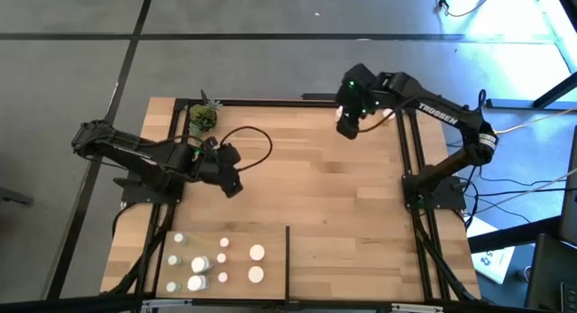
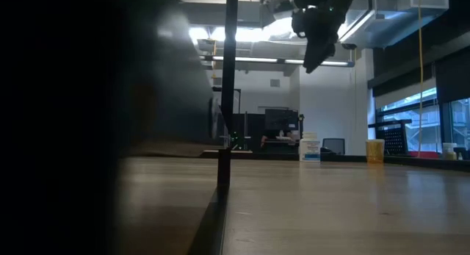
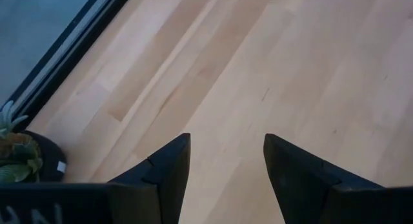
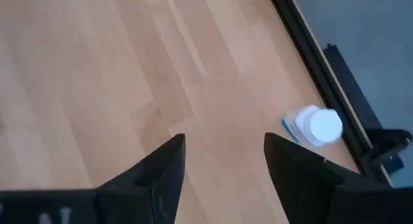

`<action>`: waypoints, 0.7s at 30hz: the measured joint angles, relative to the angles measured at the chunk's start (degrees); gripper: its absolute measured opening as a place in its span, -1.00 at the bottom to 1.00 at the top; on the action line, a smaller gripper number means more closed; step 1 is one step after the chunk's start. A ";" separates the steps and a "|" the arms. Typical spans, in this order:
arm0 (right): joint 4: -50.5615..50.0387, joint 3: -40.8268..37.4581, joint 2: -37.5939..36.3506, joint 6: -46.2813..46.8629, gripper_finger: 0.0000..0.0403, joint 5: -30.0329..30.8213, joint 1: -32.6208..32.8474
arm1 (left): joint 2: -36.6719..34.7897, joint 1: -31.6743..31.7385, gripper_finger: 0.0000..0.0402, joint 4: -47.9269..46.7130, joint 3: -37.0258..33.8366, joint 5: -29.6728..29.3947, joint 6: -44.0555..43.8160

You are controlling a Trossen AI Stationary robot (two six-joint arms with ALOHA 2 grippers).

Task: Pick and place medicine bottles onto shelf by color
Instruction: Put the white pill bottle on the shelf aligned with the other white pill bottle

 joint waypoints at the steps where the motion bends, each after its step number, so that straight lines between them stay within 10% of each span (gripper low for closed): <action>1: -0.41 0.00 0.00 -0.27 0.05 -0.04 -0.51 | 0.00 0.11 -0.05 0.22 0.00 -0.01 0.01; 10: 1.29 0.00 3.32 -13.30 0.05 -0.11 -5.24 | 0.02 0.13 -0.05 0.38 0.00 0.02 0.06; 21: 5.45 -0.04 17.19 -4.63 0.05 -0.02 -14.10 | 0.04 -0.01 -0.05 0.32 0.00 0.02 1.57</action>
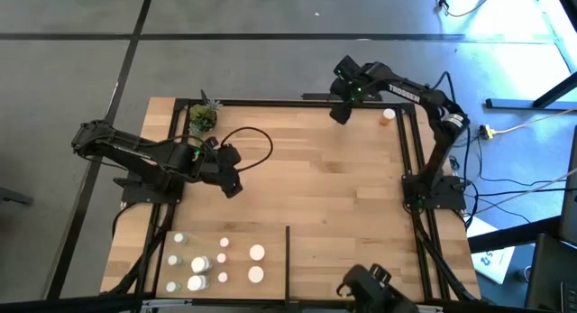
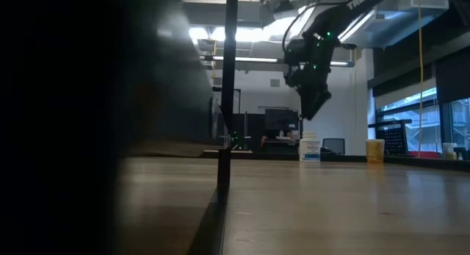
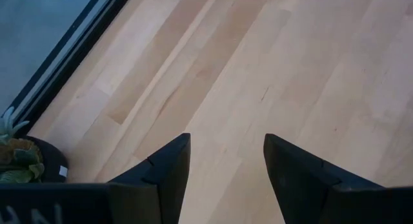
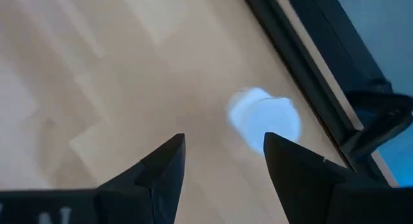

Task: Pick and place medicine bottles onto shelf by color
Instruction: Put the white pill bottle on the shelf aligned with the other white pill bottle

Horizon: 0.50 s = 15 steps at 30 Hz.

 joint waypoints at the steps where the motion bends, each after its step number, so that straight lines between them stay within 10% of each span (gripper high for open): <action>1: 0.34 0.00 0.62 0.91 0.05 0.00 -0.61 | 0.00 0.04 -0.05 0.00 0.00 0.01 0.01; 15: 2.75 1.06 2.50 7.21 0.05 2.49 -2.74 | 0.00 0.42 -0.05 -0.06 0.00 0.06 -0.03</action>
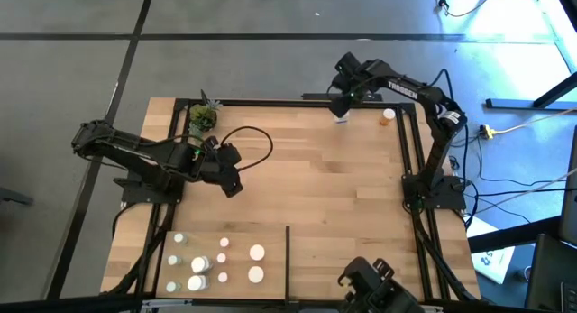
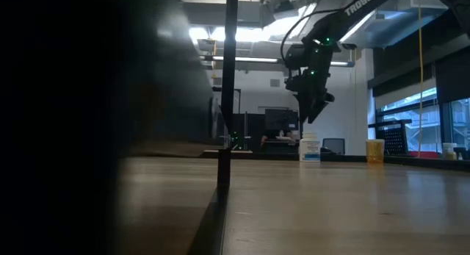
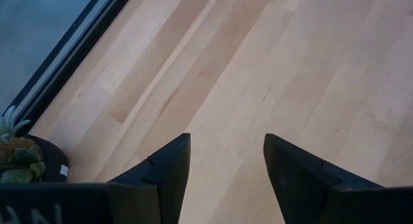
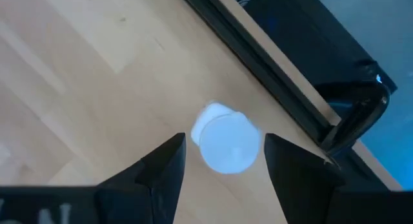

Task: Pick and place medicine bottles onto shelf by color
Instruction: Put the white pill bottle on the shelf aligned with the other white pill bottle

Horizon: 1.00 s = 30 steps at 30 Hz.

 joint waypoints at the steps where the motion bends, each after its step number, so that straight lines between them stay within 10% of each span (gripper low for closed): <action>1: -0.03 -0.27 0.00 -0.11 0.05 0.02 0.00 | 0.00 0.00 -0.05 -0.01 0.00 0.02 -0.01; 30: -2.61 -0.32 0.02 -4.78 0.09 0.04 1.25 | 0.00 0.00 -0.05 -0.03 0.00 0.02 0.12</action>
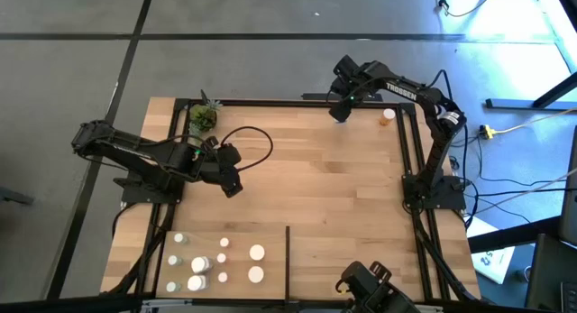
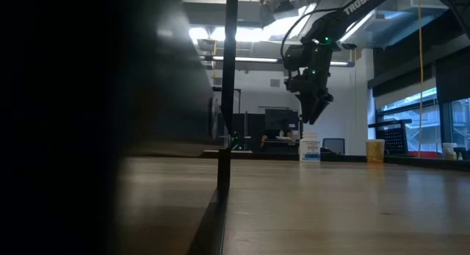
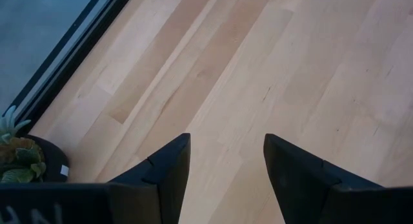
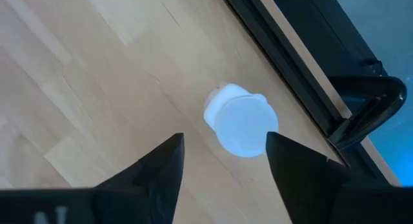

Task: Pick and place medicine bottles onto shelf by color
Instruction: Put the white pill bottle on the shelf aligned with the other white pill bottle

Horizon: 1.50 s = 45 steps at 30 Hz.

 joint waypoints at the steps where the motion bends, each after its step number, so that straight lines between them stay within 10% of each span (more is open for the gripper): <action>1: 0.10 0.00 0.00 -0.03 0.06 -0.02 0.00 | 0.00 0.00 -0.05 0.00 0.00 0.00 0.00; 45: 3.00 -0.07 3.48 3.49 0.29 4.94 0.00 | 0.00 -0.02 -0.05 -0.50 0.02 -0.02 -0.02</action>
